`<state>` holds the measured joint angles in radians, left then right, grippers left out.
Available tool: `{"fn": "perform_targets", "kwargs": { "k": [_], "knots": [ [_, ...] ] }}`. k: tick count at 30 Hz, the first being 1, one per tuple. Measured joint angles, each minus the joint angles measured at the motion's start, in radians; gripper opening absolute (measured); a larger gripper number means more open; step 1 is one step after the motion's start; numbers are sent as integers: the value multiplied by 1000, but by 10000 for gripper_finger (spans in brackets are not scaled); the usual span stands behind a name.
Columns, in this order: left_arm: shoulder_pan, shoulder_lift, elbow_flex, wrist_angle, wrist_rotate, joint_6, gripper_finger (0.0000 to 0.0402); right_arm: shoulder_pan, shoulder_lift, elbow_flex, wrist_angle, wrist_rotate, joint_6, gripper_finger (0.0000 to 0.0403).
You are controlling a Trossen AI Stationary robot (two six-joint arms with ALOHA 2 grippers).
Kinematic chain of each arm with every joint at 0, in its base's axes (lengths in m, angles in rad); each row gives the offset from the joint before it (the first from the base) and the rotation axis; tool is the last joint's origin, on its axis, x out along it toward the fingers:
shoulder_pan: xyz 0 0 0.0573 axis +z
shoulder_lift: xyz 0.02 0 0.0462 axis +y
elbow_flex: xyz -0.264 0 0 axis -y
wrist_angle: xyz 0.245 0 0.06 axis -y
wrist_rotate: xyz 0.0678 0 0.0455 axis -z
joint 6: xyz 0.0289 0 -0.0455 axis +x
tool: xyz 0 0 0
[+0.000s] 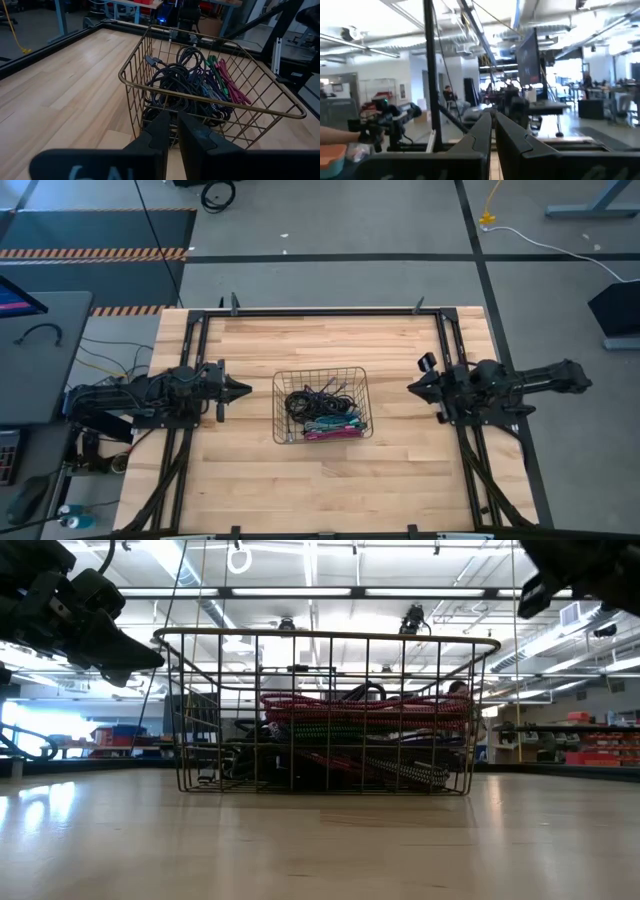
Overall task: Pick and place USB-C Cables
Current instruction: Return to Home Position
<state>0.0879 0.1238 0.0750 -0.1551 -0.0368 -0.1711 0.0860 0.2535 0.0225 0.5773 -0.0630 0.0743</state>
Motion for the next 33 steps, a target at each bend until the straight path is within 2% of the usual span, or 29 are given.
{"fn": "perform_targets", "kwargs": {
  "k": [2, 4, 7, 9, 12, 15, 19, 23, 28, 33],
  "knots": [
    [0, 0, 0, 0, 0, 0, 43, 0, -42, 32, -80, -27, -3, 29],
    [0, 0, 0, 0, 0, 0, 43, 0, -77, 82, -241, -52, 1, 29],
    [0, 0, 0, 1, 0, -1, 43, 0, -117, 169, -515, -32, 20, 29],
    [0, 0, 0, 2, 0, -1, 43, 0, -133, 208, -596, -17, 24, 29],
    [0, 0, -1, 3, -1, 0, 43, 0, -153, 219, -629, -19, 11, 29],
    [0, 0, -1, 7, -5, 0, 43, 7, -165, 167, -620, -17, 31, 29],
    [0, 0, -2, 24, -12, 5, 43, 27, -191, 52, -448, -8, 36, 29],
    [0, 0, -2, 25, -16, 11, 43, 37, -230, -15, -414, 18, 51, 29],
    [0, 0, -2, 13, -17, 11, 43, 48, -248, -16, -468, 22, 54, 29],
    [0, 0, -2, 16, -37, 10, 43, 64, -248, -16, -548, 92, 58, 29]
  ]
}}
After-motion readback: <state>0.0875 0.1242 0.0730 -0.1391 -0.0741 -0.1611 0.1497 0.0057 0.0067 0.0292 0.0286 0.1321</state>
